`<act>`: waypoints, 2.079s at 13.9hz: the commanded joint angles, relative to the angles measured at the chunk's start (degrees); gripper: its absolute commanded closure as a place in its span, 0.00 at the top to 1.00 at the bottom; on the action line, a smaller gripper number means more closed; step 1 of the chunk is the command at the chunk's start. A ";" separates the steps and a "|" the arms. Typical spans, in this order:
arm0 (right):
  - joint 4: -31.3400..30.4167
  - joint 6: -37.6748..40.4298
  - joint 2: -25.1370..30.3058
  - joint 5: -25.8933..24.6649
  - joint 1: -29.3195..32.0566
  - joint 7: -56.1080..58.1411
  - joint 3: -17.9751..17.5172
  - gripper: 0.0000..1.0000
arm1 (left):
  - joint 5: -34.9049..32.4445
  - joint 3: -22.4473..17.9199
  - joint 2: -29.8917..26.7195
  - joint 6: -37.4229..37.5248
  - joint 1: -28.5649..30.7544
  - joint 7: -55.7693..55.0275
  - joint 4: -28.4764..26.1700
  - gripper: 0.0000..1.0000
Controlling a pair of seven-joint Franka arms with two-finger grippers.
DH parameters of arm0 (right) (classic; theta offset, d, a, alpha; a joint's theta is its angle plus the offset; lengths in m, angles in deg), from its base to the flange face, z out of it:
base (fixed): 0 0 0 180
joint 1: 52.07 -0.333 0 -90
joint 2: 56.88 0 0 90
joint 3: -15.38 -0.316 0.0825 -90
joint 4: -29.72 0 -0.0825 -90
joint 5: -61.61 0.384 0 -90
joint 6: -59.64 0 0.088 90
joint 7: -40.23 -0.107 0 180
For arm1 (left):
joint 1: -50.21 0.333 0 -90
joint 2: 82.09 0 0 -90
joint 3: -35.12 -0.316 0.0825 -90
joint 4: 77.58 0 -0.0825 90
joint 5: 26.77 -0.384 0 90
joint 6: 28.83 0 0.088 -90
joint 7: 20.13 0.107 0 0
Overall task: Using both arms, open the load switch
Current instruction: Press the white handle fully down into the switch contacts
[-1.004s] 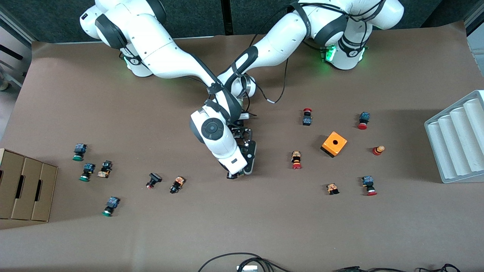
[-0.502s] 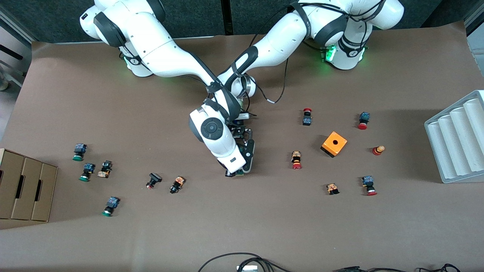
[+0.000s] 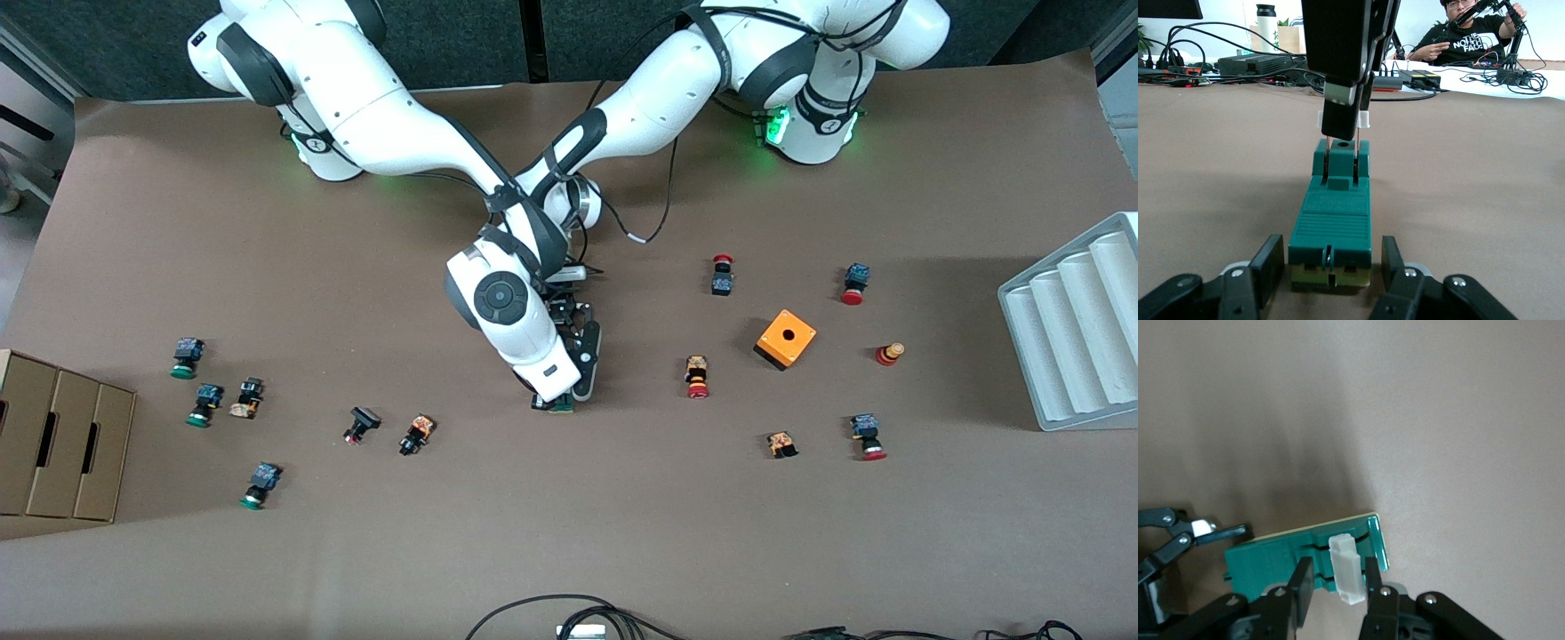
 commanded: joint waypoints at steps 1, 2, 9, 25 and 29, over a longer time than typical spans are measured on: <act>-2.12 0.70 1.82 1.51 -0.61 -0.30 0.28 0.38 | 0.40 0.53 2.52 -2.15 -0.72 -1.99 0.86 0.66; -2.20 0.70 1.82 1.51 -0.61 -0.30 0.28 0.38 | 0.40 0.53 2.52 -2.15 -0.72 -1.99 0.86 0.66; -4.75 0.70 3.22 1.34 -0.70 -1.00 -0.60 0.38 | 0.40 0.45 2.52 -2.24 -0.72 -1.99 0.86 0.66; -4.84 2.54 5.07 1.34 -0.70 -2.23 -1.04 0.38 | 0.40 0.53 2.43 -2.24 -0.63 -1.99 0.95 0.65; -5.89 2.45 5.33 1.34 -0.70 -2.40 -1.04 0.38 | 0.40 0.53 2.43 -2.24 -0.63 -1.99 0.95 0.65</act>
